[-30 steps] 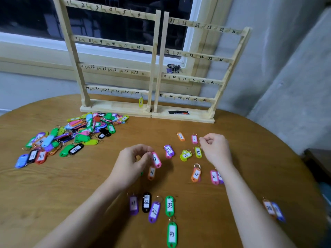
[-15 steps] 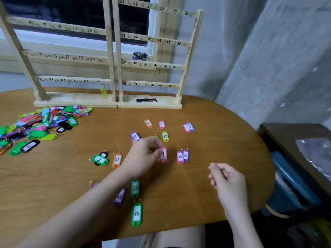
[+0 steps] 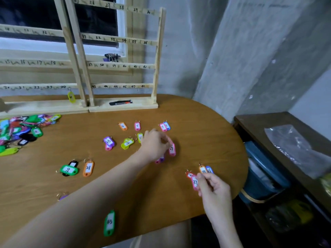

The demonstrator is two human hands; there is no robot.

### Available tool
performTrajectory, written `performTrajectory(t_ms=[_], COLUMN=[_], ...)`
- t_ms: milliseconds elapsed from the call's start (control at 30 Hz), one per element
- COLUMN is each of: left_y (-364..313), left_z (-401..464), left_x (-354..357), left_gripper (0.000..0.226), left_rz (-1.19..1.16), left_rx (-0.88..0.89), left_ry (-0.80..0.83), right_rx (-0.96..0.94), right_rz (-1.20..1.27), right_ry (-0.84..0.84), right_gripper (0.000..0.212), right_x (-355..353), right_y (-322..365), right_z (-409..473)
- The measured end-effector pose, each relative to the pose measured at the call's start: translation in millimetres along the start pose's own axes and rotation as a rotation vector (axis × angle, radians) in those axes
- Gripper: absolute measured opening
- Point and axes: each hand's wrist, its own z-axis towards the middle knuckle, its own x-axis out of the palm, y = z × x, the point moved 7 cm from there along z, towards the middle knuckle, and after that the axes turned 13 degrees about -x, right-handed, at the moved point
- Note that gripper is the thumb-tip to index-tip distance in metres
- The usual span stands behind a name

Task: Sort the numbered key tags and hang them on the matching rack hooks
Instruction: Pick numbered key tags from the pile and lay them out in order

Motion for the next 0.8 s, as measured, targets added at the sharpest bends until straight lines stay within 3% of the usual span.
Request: performTrajectory(t_ms=[133,367,467,600,800], left_y=[-12.5,-13.2,-8.5,28.6,133.3], left_z=[3.6,3.5,-1.7,-9.0,-30.5], left_x=[16.2,21.9,0.6,-50.5,-146.8], left_gripper=[0.010,0.015,0.016,0.014,0.009], left_rz=[0.039,0.165,0.177,0.175,0.116], left_rx=[-0.012,0.055,0.116,0.085,-0.110], left_ry=[0.009,0.003,-0.094,-0.236,-0.405], right_rx=[-0.004,-0.016,-0.035,-0.096,-0.210], right_rz=[-0.023,-0.026,-0.009,-0.008,-0.008], right_ry=[-0.011,-0.008,0.003,0.063,0.219], right_gripper=[0.026,0.026,0.027,0.024,0.028], right_x=[-7.3,-4.0,2.3,24.7,98.4], right_y=[1.7,6.2,10.6,27.4,54.2], right_z=[3.1,4.3,8.4,15.1,19.3])
